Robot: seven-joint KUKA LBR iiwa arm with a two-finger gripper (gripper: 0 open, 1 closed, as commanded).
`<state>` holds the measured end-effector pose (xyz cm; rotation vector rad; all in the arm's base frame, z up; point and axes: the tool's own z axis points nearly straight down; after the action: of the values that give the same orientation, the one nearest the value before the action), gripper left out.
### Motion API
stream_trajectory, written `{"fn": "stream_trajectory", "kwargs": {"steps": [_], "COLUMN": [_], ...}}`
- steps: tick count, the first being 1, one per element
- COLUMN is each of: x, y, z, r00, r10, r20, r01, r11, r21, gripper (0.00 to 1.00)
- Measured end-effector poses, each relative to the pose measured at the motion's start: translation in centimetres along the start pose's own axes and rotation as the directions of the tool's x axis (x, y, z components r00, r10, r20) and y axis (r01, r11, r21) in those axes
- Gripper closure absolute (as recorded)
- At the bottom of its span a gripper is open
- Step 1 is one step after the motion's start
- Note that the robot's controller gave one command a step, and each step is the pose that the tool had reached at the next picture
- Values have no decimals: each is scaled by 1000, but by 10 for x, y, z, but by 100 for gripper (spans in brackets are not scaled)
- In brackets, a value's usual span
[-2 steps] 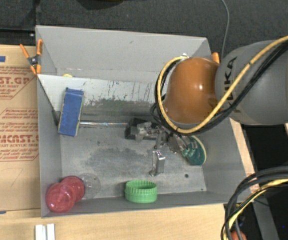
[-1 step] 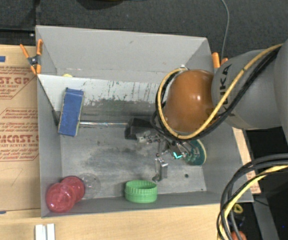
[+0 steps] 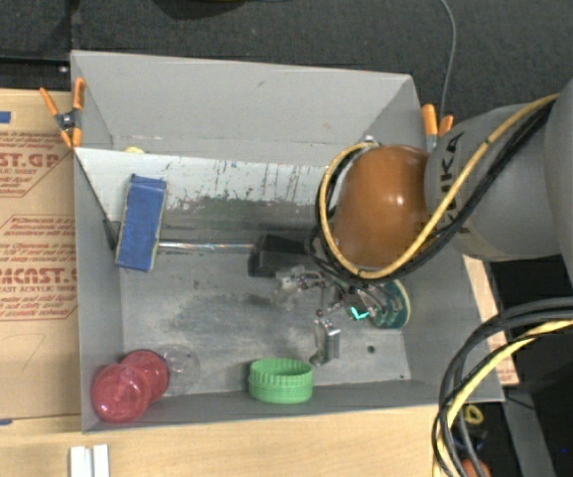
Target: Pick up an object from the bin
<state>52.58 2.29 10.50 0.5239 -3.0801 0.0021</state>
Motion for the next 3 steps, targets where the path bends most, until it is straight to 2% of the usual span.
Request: {"fn": "stream_trajectory", "kwargs": {"steps": [1,2,3], "x": [-49,17,-8], "y": [16,13,9], "z": [-25,-19,28], "r00": [995,934,990], "r10": [104,-356,-143], "r20": [6,-6,6], "r01": [-104,356,143], "r11": [995,934,990], "r21": [-2,-5,-2], "gripper": [0,0,0]}}
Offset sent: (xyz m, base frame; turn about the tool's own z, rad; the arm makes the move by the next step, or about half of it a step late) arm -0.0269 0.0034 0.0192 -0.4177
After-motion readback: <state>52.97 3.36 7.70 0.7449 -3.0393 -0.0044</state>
